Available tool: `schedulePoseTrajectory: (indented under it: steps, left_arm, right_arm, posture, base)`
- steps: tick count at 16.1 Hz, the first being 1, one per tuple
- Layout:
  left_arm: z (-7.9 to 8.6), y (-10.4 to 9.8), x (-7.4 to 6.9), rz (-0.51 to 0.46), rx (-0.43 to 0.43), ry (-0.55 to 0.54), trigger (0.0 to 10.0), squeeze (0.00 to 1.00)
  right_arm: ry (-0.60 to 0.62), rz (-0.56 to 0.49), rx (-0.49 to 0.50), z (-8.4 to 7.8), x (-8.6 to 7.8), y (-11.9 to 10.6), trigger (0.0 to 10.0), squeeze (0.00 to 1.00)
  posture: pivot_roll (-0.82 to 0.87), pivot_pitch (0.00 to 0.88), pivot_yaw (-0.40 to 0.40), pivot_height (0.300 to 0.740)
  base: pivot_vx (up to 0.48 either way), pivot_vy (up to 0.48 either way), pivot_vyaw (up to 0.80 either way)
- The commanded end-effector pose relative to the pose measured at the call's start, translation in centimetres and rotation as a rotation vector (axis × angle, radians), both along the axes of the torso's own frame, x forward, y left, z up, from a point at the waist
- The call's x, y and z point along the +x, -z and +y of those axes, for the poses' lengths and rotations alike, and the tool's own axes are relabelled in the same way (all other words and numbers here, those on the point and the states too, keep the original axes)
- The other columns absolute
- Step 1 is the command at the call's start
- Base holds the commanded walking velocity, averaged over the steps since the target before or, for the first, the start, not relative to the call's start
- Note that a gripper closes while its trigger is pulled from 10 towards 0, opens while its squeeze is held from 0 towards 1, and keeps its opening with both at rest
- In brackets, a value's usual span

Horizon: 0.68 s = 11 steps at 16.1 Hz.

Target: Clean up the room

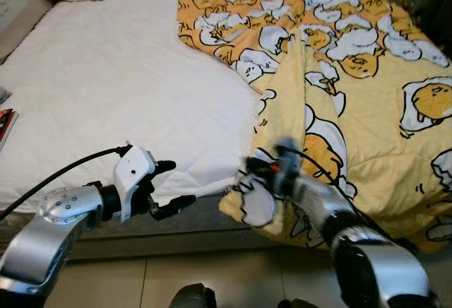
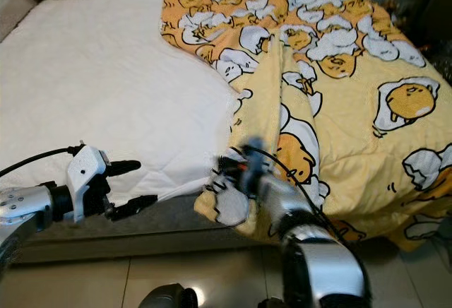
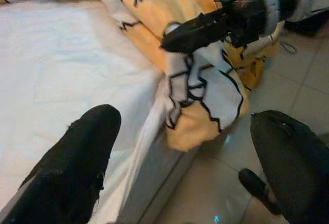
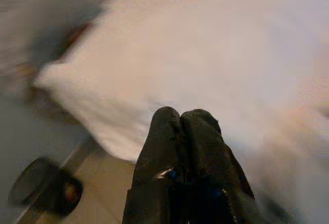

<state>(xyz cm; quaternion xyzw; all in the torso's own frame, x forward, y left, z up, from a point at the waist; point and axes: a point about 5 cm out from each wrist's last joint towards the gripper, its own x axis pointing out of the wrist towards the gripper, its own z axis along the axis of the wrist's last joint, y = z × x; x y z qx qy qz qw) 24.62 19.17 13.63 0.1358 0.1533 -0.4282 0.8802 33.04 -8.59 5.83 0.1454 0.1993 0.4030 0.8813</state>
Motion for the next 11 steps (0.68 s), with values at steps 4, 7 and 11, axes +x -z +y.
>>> schedulePoseTrajectory:
  steps: [4,7,11]
  left_arm:
    - [0.5,0.0,1.2,-0.05,-0.004,-0.053,10.0,0.0]
    - [0.2,0.7,1.6,-0.057,-0.017,-0.056,10.0,0.0]
    - [-0.7,1.3,2.1,-0.065,-0.025,-0.056,10.0,0.0]
  right_arm:
    - [-0.273,-0.147,-0.052,2.5,-0.1,-2.0,0.6,0.0]
    - [0.223,-0.088,-0.234,-1.8,1.4,-0.3,10.0,0.03]
    - [0.6,0.045,-0.253,-6.1,0.5,2.0,10.0,1.0]
  posture:
    - [0.15,0.0,0.067,0.74]
    - [0.13,0.0,0.068,0.74]
    - [0.14,0.0,0.092,0.74]
  base:
    - [0.0,0.0,0.0]
    - [0.0,0.0,0.0]
    - [0.0,0.0,0.0]
